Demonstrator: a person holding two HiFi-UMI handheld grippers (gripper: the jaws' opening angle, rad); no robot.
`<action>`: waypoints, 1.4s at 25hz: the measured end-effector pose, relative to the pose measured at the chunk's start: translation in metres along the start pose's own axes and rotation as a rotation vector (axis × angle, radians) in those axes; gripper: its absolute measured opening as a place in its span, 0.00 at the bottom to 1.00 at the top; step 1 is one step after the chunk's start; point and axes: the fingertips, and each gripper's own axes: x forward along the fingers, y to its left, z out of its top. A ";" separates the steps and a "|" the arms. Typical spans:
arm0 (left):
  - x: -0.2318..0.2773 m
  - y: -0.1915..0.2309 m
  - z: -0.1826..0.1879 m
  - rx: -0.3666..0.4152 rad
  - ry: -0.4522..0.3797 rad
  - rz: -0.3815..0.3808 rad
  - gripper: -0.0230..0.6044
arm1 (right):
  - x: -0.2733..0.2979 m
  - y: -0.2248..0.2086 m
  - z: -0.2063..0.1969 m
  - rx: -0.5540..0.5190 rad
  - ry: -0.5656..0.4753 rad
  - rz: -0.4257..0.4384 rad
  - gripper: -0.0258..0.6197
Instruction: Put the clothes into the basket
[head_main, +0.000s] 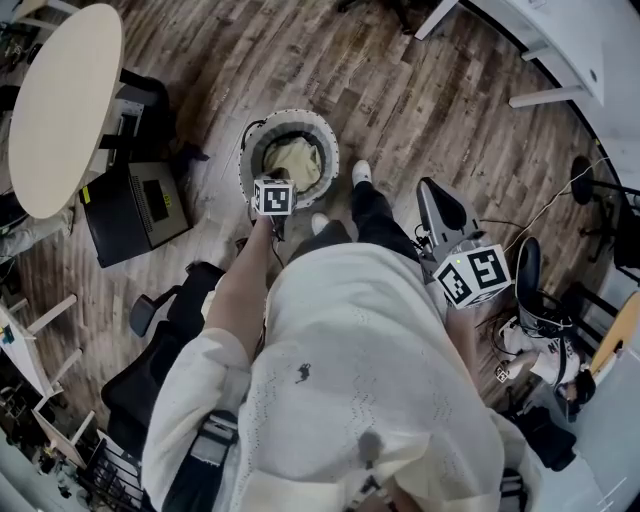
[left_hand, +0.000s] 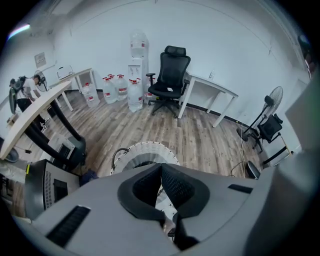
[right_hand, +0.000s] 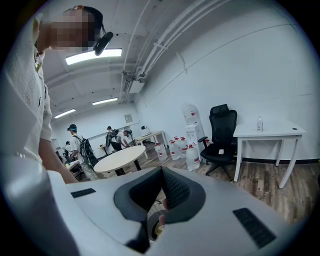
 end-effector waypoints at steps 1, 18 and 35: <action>-0.003 -0.003 0.002 -0.003 -0.011 -0.006 0.07 | 0.000 0.002 -0.001 0.000 0.001 0.004 0.05; -0.087 -0.045 0.032 -0.049 -0.270 -0.156 0.07 | -0.008 0.048 -0.016 -0.026 -0.005 0.091 0.05; -0.241 -0.096 0.085 -0.008 -0.646 -0.229 0.07 | -0.032 0.081 -0.024 -0.045 -0.018 0.139 0.05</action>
